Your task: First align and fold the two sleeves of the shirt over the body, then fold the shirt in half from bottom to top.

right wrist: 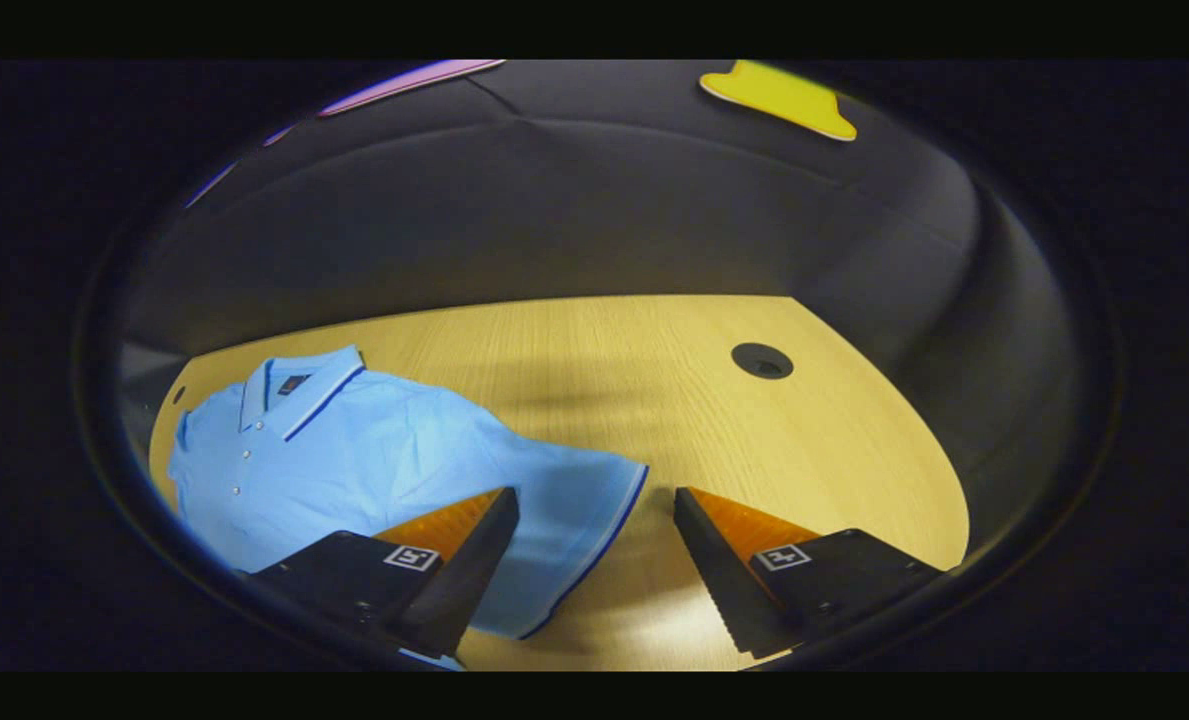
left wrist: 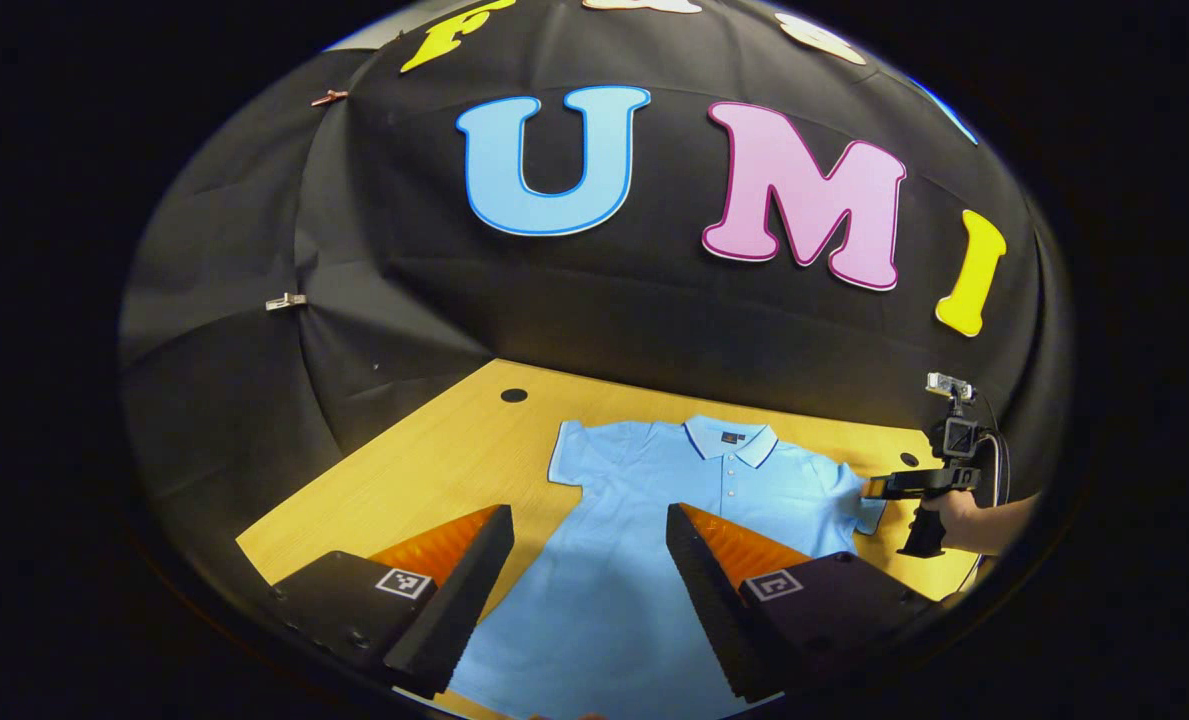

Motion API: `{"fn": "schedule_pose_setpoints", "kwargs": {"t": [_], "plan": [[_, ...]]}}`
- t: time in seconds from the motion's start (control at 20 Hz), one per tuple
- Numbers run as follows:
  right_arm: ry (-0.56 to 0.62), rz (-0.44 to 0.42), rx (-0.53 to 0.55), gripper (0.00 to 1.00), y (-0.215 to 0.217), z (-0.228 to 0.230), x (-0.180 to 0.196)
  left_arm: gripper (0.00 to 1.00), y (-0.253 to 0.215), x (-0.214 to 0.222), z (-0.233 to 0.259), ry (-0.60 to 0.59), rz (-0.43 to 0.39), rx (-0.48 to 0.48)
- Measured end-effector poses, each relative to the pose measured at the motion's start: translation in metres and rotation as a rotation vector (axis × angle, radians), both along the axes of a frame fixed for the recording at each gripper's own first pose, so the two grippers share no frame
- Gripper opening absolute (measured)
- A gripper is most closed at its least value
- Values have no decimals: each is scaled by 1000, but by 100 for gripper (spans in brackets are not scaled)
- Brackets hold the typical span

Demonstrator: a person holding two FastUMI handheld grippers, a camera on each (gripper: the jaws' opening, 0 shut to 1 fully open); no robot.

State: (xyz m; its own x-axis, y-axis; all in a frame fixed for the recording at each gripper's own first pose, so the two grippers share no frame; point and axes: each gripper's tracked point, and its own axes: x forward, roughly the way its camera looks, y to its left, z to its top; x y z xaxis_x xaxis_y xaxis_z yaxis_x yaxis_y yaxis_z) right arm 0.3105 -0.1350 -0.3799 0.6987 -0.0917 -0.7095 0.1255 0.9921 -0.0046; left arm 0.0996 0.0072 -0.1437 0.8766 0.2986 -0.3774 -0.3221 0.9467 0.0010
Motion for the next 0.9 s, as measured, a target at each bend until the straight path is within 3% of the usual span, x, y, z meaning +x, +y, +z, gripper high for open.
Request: {"fn": "schedule_pose_setpoints", "kwargs": {"t": [0.15,0.2,0.25,0.3,0.35,0.45,0.55,0.6,0.65,0.75,0.8,0.9], "plan": [[4,-4,11,97,2,1,0,98,-11,5,5,0,-47,-2],[0,10,9,87,4,-1,3,98,-16,12,9,-10,-58,-12],[0,22,9,84,10,-3,2,98,-20,17,12,-18,-63,-20],[-4,33,17,69,14,-3,4,98,-22,19,13,-25,-68,-27],[-2,32,28,62,18,-3,3,98,-23,21,15,-30,-73,-29],[-5,35,38,22,23,-2,4,98,-24,22,17,-38,-78,-22],[-4,40,38,10,27,-2,5,98,-21,18,18,-40,-72,-17],[-3,37,51,10,30,-1,4,98,-20,16,17,-42,-71,-19],[3,27,63,3,31,-3,4,98,-19,13,18,-45,-72,-20],[11,12,77,5,30,-1,3,98,-11,6,16,-37,-67,-15],[9,8,80,11,31,5,4,98,-7,3,14,-37,-63,-13],[-8,9,68,5,32,14,4,98,1,-3,16,-47,-55,-17]]}}
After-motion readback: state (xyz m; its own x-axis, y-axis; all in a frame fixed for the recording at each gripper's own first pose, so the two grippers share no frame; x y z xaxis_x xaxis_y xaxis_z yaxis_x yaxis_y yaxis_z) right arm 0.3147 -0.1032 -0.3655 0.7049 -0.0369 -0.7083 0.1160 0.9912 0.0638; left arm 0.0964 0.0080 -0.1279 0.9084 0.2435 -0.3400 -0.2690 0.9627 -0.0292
